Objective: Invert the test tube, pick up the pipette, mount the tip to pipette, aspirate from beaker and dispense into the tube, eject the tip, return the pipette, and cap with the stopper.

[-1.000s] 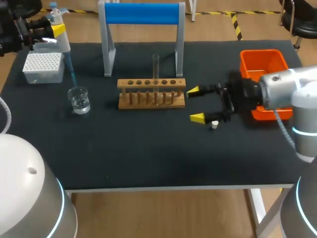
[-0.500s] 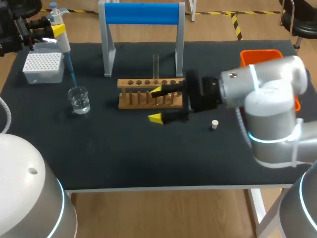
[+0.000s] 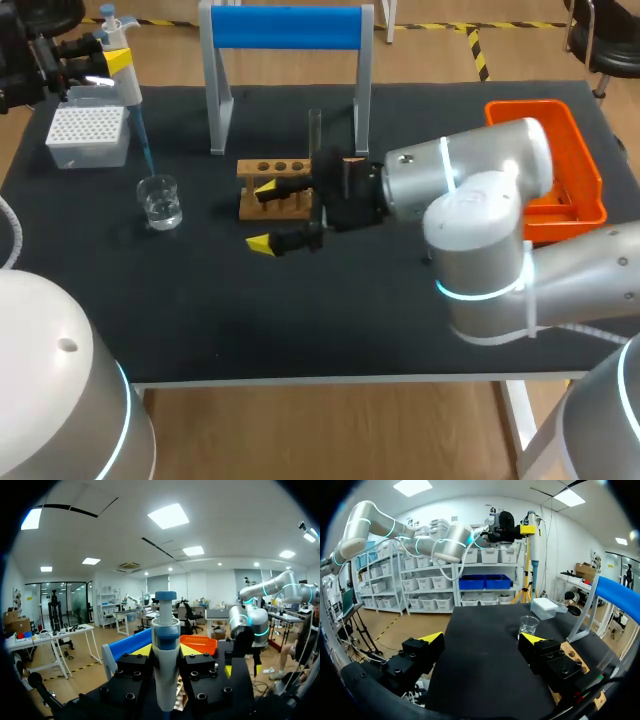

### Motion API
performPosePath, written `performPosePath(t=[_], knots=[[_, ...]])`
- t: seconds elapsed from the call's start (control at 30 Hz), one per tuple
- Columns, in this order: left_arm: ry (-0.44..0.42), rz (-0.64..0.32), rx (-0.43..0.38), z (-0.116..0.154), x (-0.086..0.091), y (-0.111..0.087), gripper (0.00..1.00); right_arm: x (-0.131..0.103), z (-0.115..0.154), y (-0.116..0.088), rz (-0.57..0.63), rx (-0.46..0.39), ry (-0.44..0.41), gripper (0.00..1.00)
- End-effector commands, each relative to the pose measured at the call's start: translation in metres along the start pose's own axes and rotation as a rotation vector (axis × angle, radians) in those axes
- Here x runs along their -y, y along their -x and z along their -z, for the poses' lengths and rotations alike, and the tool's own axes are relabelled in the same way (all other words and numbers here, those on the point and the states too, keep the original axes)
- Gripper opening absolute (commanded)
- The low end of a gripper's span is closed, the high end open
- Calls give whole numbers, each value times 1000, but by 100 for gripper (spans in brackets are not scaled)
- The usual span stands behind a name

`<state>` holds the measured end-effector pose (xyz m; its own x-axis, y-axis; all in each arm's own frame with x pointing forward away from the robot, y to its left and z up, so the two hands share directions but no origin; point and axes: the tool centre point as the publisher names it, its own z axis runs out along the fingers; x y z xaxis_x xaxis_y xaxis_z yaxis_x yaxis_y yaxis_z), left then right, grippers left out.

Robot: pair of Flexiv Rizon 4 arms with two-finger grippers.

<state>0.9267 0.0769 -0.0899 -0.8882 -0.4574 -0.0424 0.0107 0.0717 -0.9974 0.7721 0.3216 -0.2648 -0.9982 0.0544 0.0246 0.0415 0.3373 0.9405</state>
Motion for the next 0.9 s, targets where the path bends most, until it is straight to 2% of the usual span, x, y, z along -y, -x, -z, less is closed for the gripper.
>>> performPosePath(t=[0.03,0.4,0.73,0.9], knots=[[-1,-1,1,0,0,-1,0,-3,-49,-2,3,52,-25,100],[-1,-1,1,0,0,-1,0,7,-63,9,-22,157,-61,100],[-1,-1,1,0,0,-1,0,21,-69,27,-47,183,-64,100],[-1,-1,1,0,0,-1,0,24,-68,38,-56,229,-67,100]])
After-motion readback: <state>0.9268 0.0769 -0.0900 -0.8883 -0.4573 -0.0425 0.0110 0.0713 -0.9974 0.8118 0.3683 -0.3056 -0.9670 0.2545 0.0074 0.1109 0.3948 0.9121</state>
